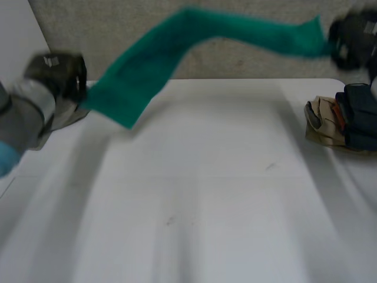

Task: Fold the laundry.

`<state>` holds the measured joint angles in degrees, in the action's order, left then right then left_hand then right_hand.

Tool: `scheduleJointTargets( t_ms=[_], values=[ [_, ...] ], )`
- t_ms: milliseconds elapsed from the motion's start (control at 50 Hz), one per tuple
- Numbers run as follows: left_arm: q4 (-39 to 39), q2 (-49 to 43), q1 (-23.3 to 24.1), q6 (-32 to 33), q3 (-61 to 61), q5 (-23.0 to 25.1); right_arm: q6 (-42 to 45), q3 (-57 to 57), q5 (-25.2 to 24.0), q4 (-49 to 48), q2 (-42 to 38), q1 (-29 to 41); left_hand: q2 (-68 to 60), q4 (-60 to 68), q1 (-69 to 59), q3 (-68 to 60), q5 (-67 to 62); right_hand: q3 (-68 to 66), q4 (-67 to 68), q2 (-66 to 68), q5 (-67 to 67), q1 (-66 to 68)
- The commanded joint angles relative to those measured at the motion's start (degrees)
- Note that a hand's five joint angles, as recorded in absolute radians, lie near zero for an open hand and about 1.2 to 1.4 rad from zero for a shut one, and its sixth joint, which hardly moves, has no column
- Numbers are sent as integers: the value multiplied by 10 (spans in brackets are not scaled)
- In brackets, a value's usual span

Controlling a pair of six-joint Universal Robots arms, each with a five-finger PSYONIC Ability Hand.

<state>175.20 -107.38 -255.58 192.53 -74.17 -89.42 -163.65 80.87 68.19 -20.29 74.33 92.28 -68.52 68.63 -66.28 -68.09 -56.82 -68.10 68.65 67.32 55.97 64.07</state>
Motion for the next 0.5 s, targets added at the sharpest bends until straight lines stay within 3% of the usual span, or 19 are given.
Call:
scheduleJointTargets(
  t_ms=[20,200,220,240,260,300,360,500],
  values=[
    [9,29,-10,57,-203,42,154,135,-32,156,-11,-44,-115,114,-137,-119,-132,-119,113,127,140,159],
    [-16,88,-14,133,-322,89,344,193,-40,324,-3,-90,-107,106,-129,-111,-124,-119,113,127,140,159],
    [-32,105,-12,137,-325,93,346,192,-39,334,-1,-91,70,-71,48,66,53,-119,113,127,140,159],
    [-41,113,-12,138,-324,93,346,186,-38,346,4,-93,177,-178,154,172,160,-61,55,68,82,101],
    [-49,120,-11,138,-324,94,344,182,-37,350,7,-92,264,-265,242,260,247,113,-119,-105,-92,-73],
    [-63,136,-12,141,-315,94,329,172,-33,345,17,-90,417,-418,395,413,400,581,-587,-573,-560,-541],
    [-64,140,-12,143,-296,93,308,156,-27,322,27,-82,552,-554,530,548,536,581,-587,-573,-560,-541],
    [-42,79,-21,135,-205,87,225,99,4,255,14,-39,533,-534,510,528,516,581,-587,-573,-560,-541]
  ],
)
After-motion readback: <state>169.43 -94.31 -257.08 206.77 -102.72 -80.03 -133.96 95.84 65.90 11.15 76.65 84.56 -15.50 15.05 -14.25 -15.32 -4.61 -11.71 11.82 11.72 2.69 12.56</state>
